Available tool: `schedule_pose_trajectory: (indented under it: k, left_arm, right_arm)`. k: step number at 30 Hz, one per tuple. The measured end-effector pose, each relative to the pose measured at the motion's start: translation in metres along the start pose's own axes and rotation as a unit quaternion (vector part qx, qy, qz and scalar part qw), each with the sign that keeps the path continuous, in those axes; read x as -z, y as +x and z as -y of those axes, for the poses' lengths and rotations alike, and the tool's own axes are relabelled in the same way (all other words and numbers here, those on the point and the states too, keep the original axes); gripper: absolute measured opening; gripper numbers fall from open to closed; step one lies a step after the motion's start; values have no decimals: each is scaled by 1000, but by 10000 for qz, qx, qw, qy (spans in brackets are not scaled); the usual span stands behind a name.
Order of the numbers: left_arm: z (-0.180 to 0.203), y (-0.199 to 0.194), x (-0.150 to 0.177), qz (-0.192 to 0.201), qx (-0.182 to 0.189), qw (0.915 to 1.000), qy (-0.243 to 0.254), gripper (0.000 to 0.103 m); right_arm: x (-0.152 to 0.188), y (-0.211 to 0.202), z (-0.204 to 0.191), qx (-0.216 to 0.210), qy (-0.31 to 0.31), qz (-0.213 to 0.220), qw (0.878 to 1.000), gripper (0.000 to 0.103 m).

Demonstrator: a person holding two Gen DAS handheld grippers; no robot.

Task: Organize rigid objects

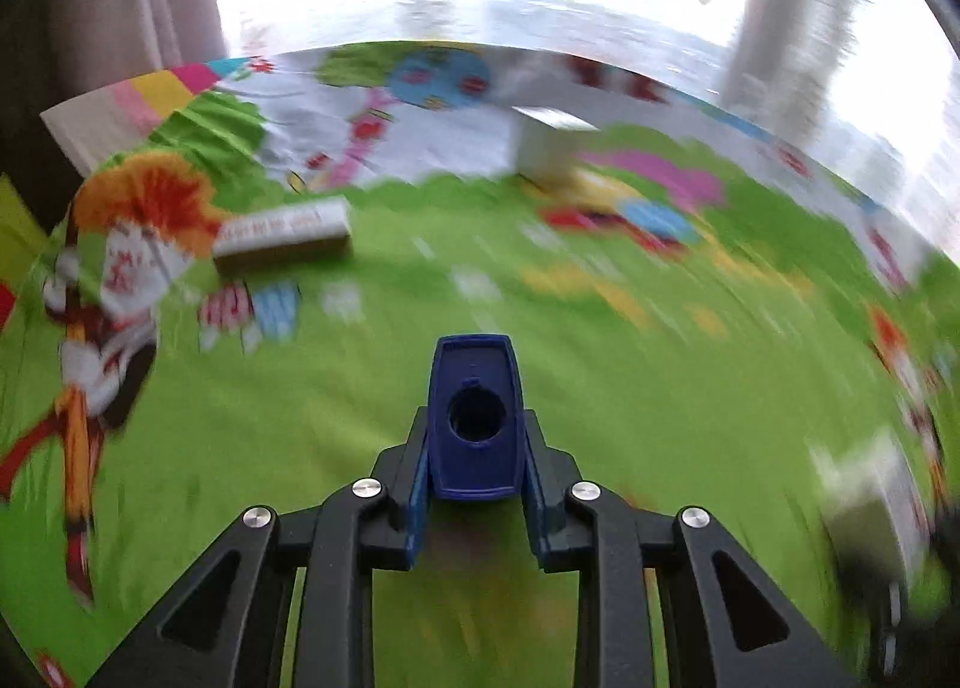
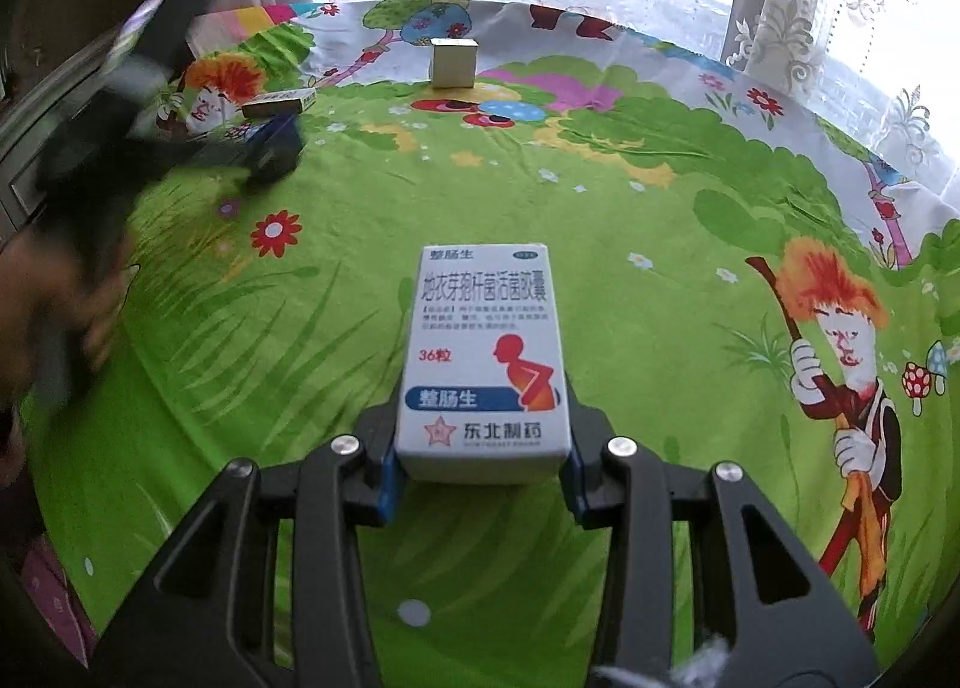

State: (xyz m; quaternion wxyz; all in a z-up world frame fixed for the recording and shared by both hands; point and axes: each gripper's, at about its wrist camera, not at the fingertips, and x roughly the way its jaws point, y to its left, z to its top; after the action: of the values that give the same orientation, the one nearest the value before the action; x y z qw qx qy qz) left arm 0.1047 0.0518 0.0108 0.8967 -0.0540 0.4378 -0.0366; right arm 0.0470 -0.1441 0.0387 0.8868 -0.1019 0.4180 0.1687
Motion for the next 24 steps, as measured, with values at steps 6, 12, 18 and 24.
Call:
schedule_pose_trajectory:
  k: [6, 12, 18, 24]
  left_arm:
    - [43, -50, 69, 179, 523, 9960, 707, 27]
    - [95, -74, 92, 258, 773, 9899, 1158, 27]
    - [124, -142, 86, 1329, 754, 9792, 1335, 27]
    - [149, -241, 79, 2846, 849, 9425, 1532, 27]
  right_arm:
    - [2, -2, -1, 54, 144, -3, 9999, 45]
    - [30, -29, -12, 156, 485, 116, 9986, 44]
    - [58, -117, 3, 628, 1335, 1746, 9735, 44]
    - [75, -231, -13, 1467, 1412, 3806, 9020, 44]
